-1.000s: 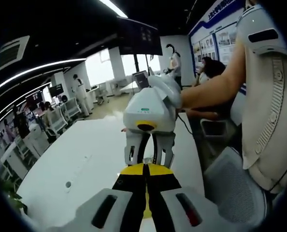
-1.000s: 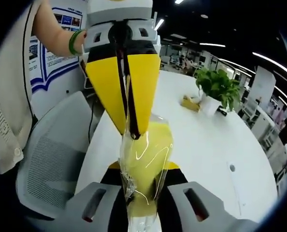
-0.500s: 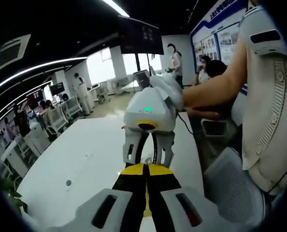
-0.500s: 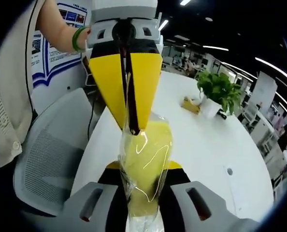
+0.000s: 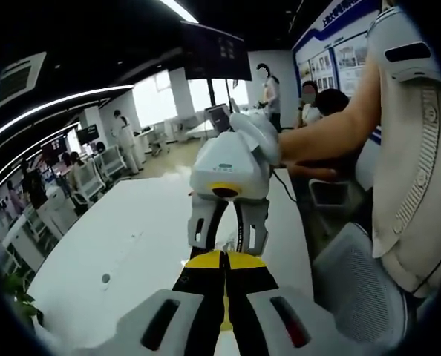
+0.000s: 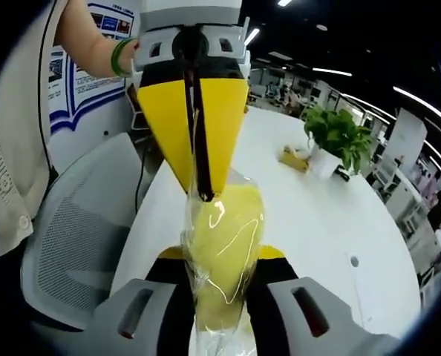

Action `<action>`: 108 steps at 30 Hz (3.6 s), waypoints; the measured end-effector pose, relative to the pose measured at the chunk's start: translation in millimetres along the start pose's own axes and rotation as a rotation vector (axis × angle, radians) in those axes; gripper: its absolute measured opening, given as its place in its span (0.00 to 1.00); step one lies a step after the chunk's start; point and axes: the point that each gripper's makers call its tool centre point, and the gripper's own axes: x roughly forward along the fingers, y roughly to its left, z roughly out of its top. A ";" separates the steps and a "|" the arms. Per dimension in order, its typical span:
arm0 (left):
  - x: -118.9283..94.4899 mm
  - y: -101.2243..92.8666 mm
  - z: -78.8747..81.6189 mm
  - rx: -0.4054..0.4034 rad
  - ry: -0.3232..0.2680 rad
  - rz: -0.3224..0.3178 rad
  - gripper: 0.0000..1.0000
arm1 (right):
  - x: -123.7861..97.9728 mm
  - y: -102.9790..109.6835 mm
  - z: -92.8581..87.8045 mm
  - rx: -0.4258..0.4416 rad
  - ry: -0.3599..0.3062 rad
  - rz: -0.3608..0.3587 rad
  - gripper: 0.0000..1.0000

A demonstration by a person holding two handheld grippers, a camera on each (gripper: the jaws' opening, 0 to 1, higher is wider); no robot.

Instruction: Compare the silicone blocks by pressing each to a similar depth, holding the contact briefly, and releasing to observe deformation and rebound differences across the visible hardness samples.

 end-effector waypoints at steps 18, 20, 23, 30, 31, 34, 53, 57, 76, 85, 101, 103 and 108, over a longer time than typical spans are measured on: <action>1.3 -4.2 0.2 -0.021 0.003 0.001 0.00 | 1.9 4.7 -5.1 0.026 0.021 0.017 0.29; 0.7 -2.7 -0.6 -0.026 0.003 0.003 0.00 | 1.8 4.3 -6.7 0.046 0.023 0.015 0.30; -0.3 0.6 -2.8 -0.033 0.005 0.009 0.00 | 0.1 3.7 -12.3 0.096 0.045 0.007 0.34; 0.0 4.3 -16.1 -0.067 0.027 0.016 0.00 | -2.5 2.5 -23.8 0.172 0.067 -0.016 0.43; 0.3 3.9 -18.4 -0.073 0.033 0.014 0.00 | -3.3 2.3 -24.5 0.181 0.064 -0.021 0.45; 0.5 4.0 -26.4 -0.087 0.050 0.015 0.00 | -6.6 2.4 -27.0 0.224 0.043 -0.039 0.47; -7.9 23.9 -70.9 -0.179 0.100 0.078 0.00 | -51.3 -7.7 -49.0 0.633 -0.180 -0.301 0.62; -7.6 32.3 -85.9 -0.210 0.114 0.102 0.00 | -63.3 -4.0 -41.3 0.676 -0.293 -0.341 0.66; -4.3 77.7 -152.9 -0.371 0.150 0.200 0.00 | -83.0 16.6 -62.3 0.832 -0.393 -0.441 0.73; -5.1 106.9 -160.1 -0.411 0.102 0.245 0.00 | -84.0 15.9 -68.4 0.842 -0.360 -0.461 0.71; -14.5 160.6 -204.0 -0.406 0.169 0.328 0.00 | -85.0 13.9 -82.8 0.860 -0.320 -0.507 0.73; -13.9 165.6 -210.8 -0.405 0.178 0.329 0.00 | -85.3 13.6 -83.4 0.866 -0.324 -0.512 0.73; -12.9 178.0 -231.7 -0.419 0.217 0.340 0.00 | -84.8 15.4 -83.3 0.864 -0.321 -0.515 0.72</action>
